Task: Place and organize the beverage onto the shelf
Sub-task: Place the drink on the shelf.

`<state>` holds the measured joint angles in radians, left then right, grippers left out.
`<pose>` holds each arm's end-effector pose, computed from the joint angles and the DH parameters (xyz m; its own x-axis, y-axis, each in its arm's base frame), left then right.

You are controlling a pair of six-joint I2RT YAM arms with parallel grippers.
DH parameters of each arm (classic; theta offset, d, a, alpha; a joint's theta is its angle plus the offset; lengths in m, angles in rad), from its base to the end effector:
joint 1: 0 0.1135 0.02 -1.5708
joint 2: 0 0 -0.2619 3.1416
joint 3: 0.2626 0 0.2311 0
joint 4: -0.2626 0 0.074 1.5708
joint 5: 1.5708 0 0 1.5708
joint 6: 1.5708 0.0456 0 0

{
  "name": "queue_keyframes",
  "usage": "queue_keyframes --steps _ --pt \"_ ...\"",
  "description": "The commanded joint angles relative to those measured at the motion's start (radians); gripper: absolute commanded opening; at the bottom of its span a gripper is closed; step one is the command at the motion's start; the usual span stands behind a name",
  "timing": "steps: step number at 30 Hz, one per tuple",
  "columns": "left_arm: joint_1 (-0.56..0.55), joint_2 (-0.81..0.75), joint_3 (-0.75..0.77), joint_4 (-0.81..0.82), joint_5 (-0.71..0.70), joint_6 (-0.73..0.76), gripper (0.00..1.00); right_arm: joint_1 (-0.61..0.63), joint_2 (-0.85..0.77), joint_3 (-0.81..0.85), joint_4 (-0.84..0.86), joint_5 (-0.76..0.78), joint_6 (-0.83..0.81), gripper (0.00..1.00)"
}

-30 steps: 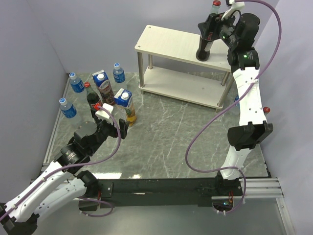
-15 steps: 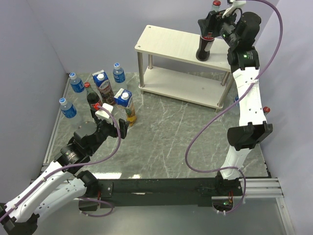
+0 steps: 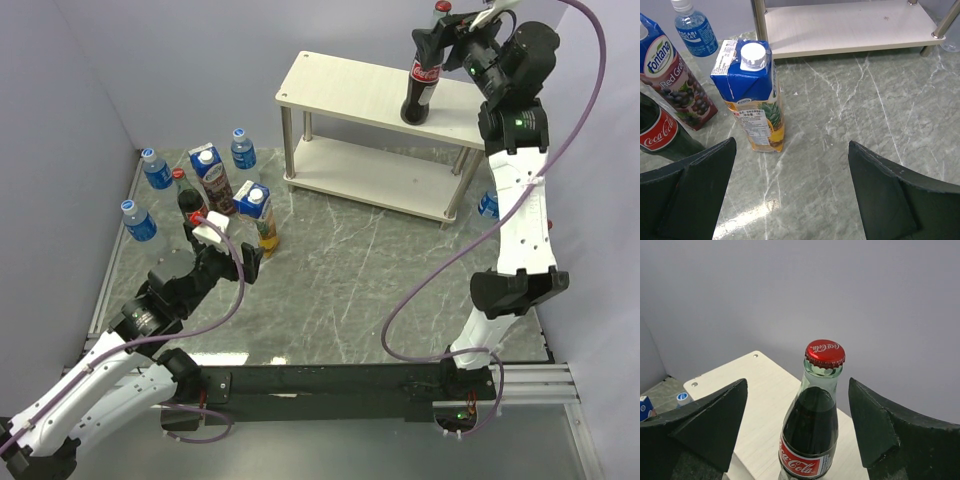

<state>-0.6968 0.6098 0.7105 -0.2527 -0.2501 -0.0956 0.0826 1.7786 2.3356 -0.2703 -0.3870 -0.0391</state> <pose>0.1132 -0.0800 0.3277 -0.1570 0.0108 -0.9875 0.4211 0.9052 -0.0570 0.3407 0.0455 0.5715 0.2987 -0.0116 -0.9543 -0.4258 0.8933 -0.1441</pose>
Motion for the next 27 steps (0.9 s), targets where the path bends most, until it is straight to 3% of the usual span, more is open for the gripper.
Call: queue_keyframes --steps 1,14,23,27 --pt "0.005 -0.016 -0.002 0.035 0.015 -0.013 0.99 0.002 -0.077 0.002 0.030 -0.015 -0.027 0.88" --pt "0.005 -0.035 0.004 0.033 0.034 -0.015 1.00 -0.043 -0.318 -0.151 -0.064 -0.058 -0.104 0.89" --pt "0.008 -0.067 0.013 0.046 0.054 -0.041 1.00 -0.078 -0.726 -0.629 -0.274 -0.219 -0.229 0.87" --pt "0.020 -0.059 0.033 0.050 0.048 -0.082 1.00 -0.078 -0.879 -0.953 -0.345 -0.363 -0.266 0.83"
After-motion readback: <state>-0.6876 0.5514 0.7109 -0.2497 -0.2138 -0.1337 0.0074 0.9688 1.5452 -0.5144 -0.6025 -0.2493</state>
